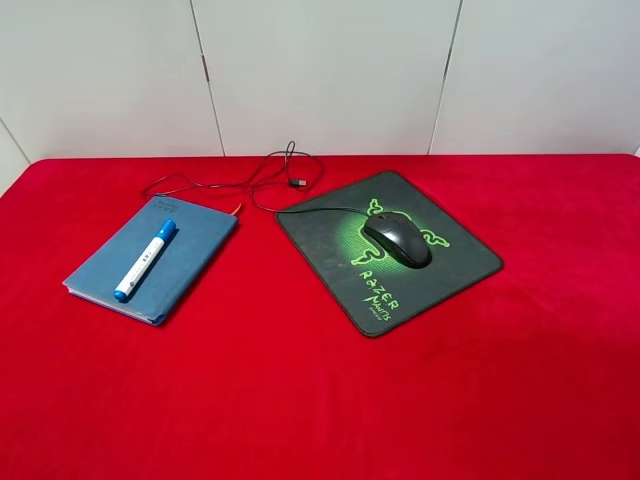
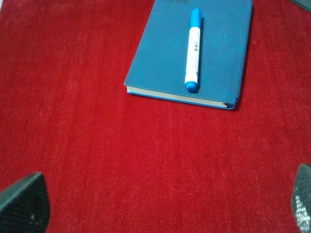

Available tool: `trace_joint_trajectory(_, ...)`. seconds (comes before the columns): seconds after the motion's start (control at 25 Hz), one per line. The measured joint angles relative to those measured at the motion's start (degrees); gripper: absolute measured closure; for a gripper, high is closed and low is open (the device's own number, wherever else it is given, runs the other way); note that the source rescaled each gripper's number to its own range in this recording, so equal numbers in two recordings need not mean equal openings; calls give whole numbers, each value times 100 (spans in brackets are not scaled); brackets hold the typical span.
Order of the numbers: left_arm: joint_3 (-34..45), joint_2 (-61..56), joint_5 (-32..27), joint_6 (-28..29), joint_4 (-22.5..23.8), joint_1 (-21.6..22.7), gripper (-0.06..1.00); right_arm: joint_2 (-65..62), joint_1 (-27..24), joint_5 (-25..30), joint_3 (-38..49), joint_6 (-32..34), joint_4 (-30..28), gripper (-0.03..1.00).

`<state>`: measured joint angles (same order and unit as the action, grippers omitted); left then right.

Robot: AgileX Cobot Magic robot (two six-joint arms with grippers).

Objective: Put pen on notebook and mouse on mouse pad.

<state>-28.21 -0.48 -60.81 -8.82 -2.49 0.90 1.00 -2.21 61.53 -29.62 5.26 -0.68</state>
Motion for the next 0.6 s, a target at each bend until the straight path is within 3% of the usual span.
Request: trace_joint_trajectory(0.6,0,0,0,0,0,0,-5,-124,-81,-294,172,-378,240,-3)
